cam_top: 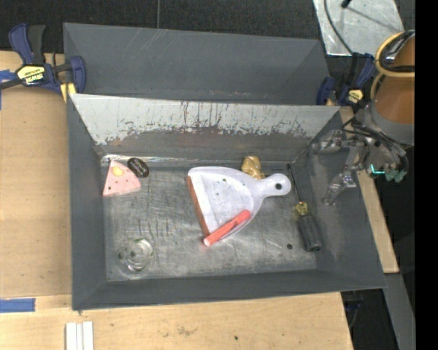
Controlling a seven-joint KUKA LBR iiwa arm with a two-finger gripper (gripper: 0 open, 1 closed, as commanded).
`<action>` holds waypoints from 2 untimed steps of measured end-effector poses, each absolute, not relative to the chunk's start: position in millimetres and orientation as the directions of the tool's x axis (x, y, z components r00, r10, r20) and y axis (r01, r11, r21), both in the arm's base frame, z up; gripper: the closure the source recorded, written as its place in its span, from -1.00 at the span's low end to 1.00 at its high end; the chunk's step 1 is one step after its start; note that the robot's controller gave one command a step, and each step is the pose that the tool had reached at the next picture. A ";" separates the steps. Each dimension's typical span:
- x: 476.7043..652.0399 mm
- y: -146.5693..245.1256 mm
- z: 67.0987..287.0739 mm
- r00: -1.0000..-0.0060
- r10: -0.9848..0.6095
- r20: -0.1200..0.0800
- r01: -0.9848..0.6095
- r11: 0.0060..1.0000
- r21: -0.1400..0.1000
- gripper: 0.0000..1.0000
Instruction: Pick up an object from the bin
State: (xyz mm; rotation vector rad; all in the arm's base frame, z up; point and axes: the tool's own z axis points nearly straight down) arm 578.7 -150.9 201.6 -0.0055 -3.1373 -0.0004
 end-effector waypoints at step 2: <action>570.8 -138.4 189.1 -0.999 -0.052 -0.005 -0.052 0.999 -0.002 -1.00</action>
Offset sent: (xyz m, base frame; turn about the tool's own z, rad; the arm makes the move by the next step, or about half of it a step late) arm -0.0202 0.0282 -0.0344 -0.1225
